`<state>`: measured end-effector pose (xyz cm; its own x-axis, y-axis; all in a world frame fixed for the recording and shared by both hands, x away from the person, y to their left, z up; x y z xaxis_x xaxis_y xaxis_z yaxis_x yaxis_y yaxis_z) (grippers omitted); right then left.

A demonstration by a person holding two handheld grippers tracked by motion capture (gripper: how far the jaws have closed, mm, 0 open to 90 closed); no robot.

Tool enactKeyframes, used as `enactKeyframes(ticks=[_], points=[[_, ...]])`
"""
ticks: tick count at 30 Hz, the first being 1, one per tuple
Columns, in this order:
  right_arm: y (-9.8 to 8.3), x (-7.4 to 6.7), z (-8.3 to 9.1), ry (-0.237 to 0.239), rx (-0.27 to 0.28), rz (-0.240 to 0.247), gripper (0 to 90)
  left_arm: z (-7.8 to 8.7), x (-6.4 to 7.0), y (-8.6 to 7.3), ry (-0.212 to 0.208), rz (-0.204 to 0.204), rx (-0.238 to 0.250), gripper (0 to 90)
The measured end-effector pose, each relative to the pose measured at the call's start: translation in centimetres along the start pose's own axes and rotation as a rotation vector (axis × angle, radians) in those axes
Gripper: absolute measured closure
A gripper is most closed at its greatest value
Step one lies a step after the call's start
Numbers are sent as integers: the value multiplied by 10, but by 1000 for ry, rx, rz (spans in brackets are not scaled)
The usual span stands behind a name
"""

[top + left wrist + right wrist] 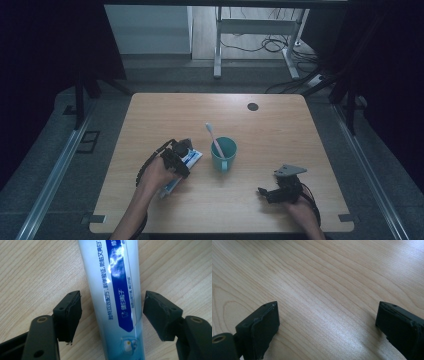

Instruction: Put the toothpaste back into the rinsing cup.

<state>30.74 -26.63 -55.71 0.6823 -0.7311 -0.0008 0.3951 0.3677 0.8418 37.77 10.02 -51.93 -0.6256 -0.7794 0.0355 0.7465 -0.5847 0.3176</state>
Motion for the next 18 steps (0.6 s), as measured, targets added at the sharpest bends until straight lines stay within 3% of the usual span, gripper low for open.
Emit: enactKeyframes(ticks=[10, 18], points=[[0, 0, 0, 0, -1, 1, 51, -7, 1, 8, 1, 15, -34, 384], [0, 0, 0, 1, -1, 1, 51, -6, 1, 12, -3, 30, -67, 501]])
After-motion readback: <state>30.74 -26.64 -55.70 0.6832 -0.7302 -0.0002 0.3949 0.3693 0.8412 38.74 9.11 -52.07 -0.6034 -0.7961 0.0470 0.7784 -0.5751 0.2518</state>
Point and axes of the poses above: each handheld gripper's, and its own axes: z roughly backward along the jaws, y roughly out of its top, x roughly to its right, the point moved 2 cm from there along -z, roughly forward along the jaws, and after that the axes turned 12 degrees about x, right-handed, at the moved point
